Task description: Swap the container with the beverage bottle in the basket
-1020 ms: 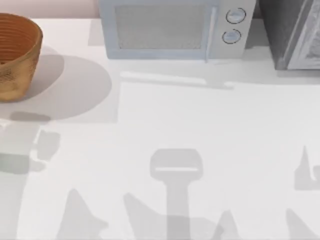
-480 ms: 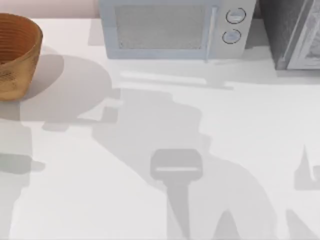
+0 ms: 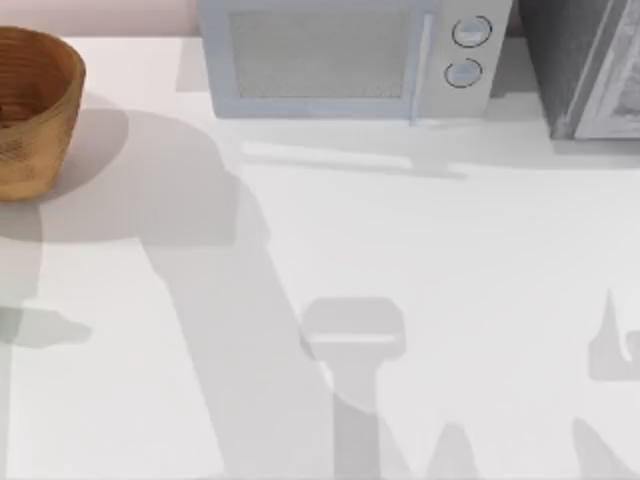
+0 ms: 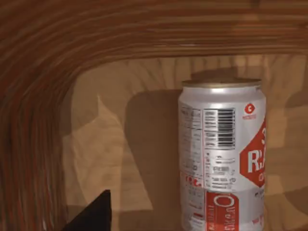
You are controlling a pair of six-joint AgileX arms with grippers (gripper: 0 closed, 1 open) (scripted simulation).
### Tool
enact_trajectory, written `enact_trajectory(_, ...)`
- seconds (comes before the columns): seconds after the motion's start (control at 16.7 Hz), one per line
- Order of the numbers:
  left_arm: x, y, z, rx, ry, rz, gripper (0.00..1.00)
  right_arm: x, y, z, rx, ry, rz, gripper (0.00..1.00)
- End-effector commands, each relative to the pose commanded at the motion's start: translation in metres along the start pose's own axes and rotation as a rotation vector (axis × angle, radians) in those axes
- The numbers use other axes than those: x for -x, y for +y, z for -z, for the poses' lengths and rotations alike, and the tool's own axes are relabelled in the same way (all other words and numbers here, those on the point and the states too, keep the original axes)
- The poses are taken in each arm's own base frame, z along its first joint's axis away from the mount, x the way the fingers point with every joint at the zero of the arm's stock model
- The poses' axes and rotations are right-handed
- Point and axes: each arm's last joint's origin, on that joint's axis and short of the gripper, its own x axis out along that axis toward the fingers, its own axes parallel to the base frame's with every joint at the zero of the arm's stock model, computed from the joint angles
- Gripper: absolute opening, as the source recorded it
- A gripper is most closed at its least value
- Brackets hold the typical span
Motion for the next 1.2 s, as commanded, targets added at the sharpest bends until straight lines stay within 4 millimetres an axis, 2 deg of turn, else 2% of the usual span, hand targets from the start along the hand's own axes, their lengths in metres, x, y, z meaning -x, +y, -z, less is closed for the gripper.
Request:
enact_trajectory(0.18, -0.015, 0.006, -0.001, 0.034, 0.039, 0.022, 1.00, 0.000, 0.000, 0.000, 0.000, 0.000, 0.000, 1.00)
enact_trajectory(0.54, -0.015, 0.003, -0.002, 0.023, 0.033, 0.022, 1.00, 0.000, 0.000, 0.000, 0.000, 0.000, 0.000, 1.00)
enact_trajectory(1.02, -0.071, 0.005, 0.001, 0.034, 0.039, 0.022, 1.00, 0.000, 0.000, 0.000, 0.000, 0.000, 0.000, 1.00)
enact_trajectory(1.2, -0.075, 0.005, 0.002, 0.034, 0.039, 0.022, 1.00, 0.000, 0.000, 0.000, 0.000, 0.000, 0.000, 1.00)
